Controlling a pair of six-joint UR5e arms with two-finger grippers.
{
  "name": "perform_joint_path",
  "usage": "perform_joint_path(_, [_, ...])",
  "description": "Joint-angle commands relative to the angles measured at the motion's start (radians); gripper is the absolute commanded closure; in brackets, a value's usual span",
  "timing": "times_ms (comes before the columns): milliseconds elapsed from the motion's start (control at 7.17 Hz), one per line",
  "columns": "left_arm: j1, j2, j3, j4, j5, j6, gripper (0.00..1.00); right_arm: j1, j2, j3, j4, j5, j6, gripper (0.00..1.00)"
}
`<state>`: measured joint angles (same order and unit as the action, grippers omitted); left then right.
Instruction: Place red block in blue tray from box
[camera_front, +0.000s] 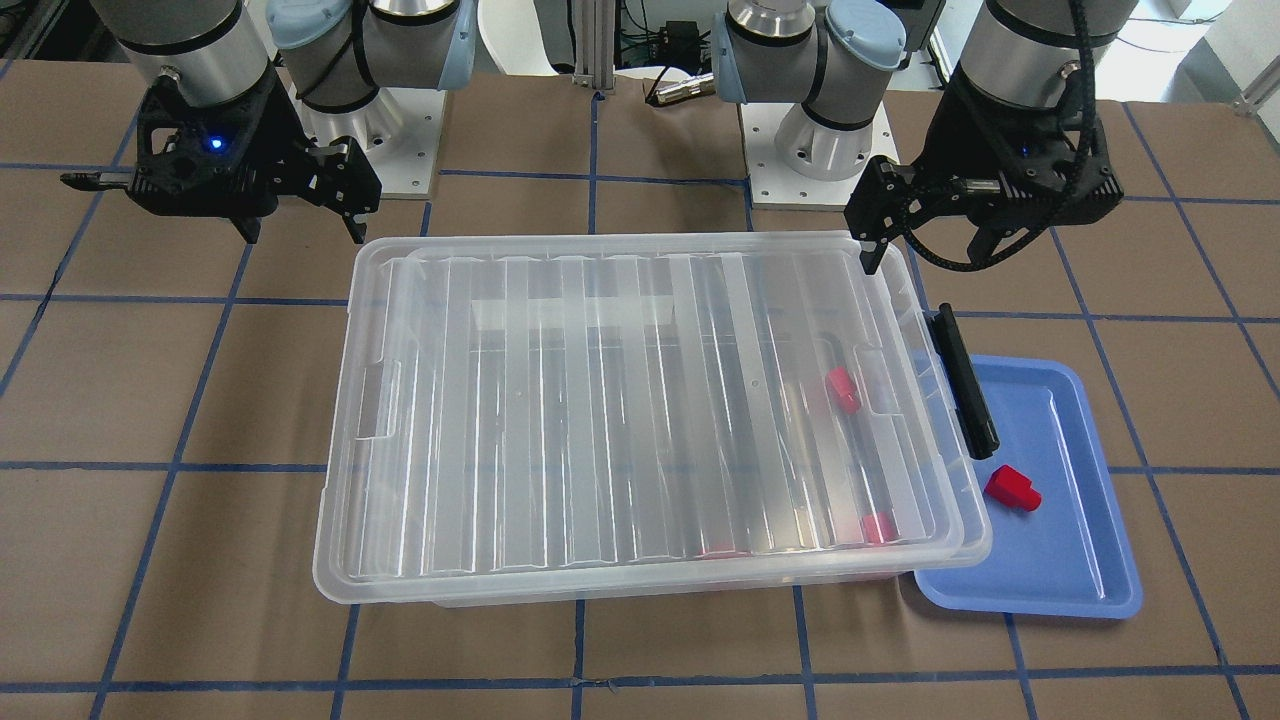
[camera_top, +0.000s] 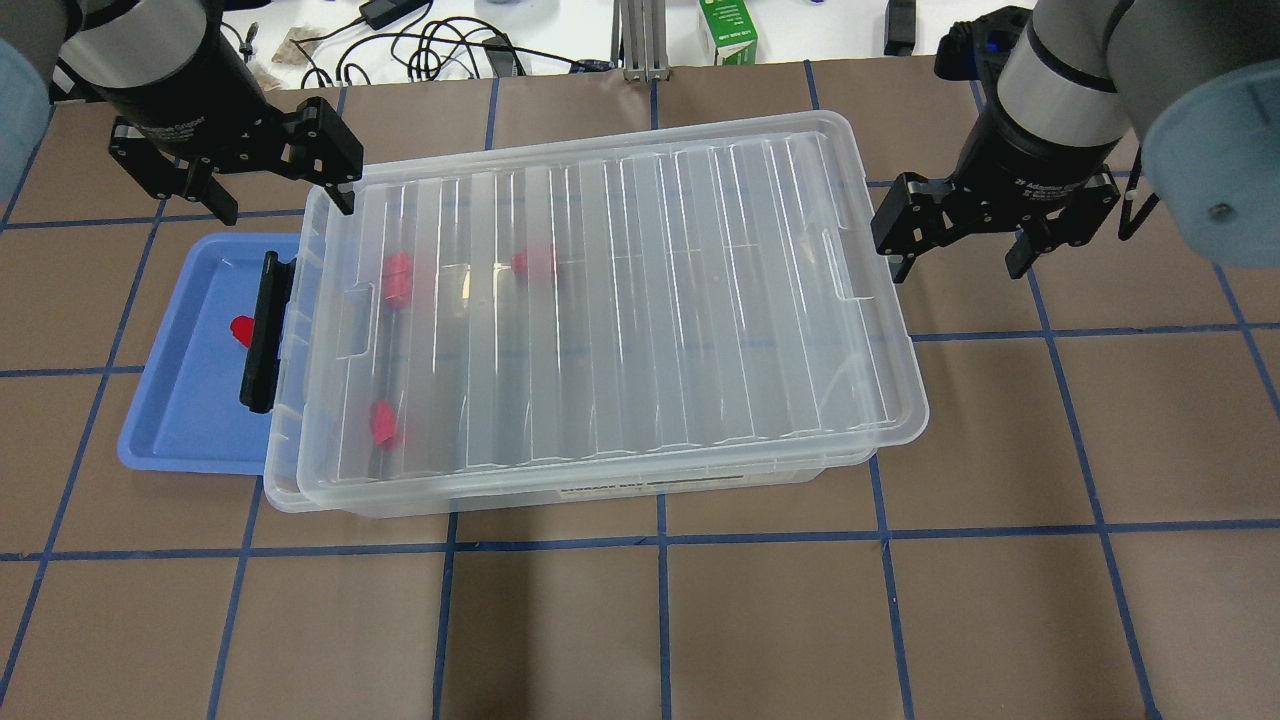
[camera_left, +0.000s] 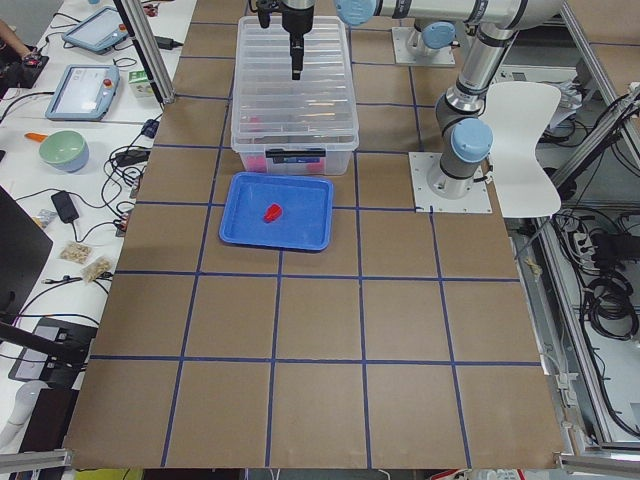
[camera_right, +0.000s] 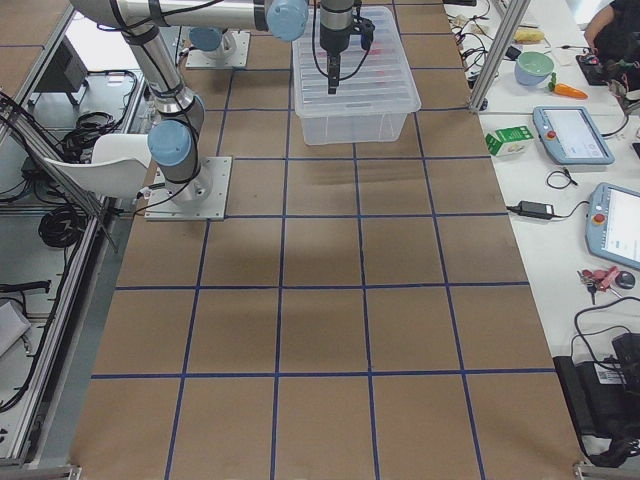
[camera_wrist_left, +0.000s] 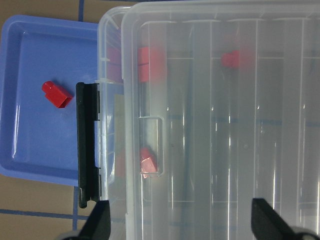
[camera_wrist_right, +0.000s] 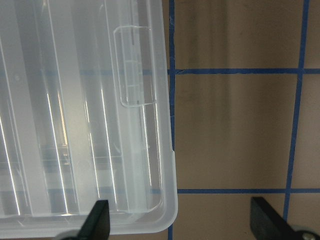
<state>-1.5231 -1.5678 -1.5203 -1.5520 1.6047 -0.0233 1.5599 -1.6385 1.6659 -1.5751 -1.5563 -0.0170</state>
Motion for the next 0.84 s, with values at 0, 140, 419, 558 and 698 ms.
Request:
perform_joint_path(0, [-0.002,-0.003,0.002,0.0,0.0,-0.001,0.0,0.002,0.0,0.005,0.006,0.001,0.0,0.0])
perform_joint_path(140, [-0.002,-0.002,0.002,0.0,0.004,-0.001,0.0,0.002,0.003,0.005,0.0,0.001,0.0,0.0])
perform_joint_path(419, [-0.002,-0.003,0.002,0.0,0.004,-0.001,0.0,-0.006,0.005,0.005,-0.006,0.001,-0.001,0.0])
perform_joint_path(558, [-0.002,-0.003,0.0,0.0,0.006,-0.001,0.0,-0.004,0.005,0.006,-0.003,0.001,0.0,0.0])
perform_joint_path(698, [-0.002,-0.005,-0.001,0.001,0.005,-0.001,0.0,-0.004,0.003,0.006,-0.005,0.002,0.0,0.0])
